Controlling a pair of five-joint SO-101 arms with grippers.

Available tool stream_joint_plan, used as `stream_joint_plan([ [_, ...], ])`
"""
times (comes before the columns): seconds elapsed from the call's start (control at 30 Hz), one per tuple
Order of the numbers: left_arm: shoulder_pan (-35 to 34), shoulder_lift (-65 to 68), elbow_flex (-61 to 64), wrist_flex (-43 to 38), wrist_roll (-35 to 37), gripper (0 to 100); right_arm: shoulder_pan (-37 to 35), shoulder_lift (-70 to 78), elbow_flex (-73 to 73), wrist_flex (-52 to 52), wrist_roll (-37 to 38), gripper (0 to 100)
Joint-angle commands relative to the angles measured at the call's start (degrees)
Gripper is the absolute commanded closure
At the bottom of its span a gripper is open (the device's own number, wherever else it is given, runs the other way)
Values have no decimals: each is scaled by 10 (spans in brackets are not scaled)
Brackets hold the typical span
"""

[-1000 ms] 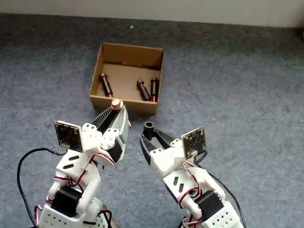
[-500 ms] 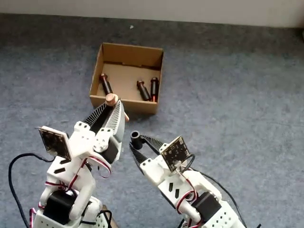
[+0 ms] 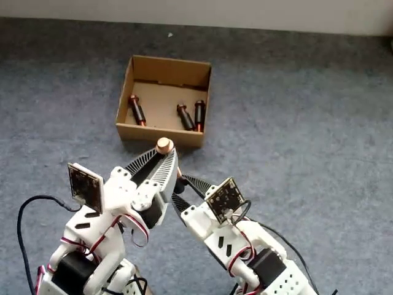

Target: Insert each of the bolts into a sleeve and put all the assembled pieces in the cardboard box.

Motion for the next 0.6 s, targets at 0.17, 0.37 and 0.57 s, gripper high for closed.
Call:
stream_joint_plan([
  [0.17,10,-8,-6,3,-5,994,-2,-12,53,-9,5,994],
  [0.37,-33,-8,0,3,-4,994,-2,-12,53,-9,5,994],
  [0.57,-32,-8,47,0,-4,993,-1,-12,53,-9,5,994],
])
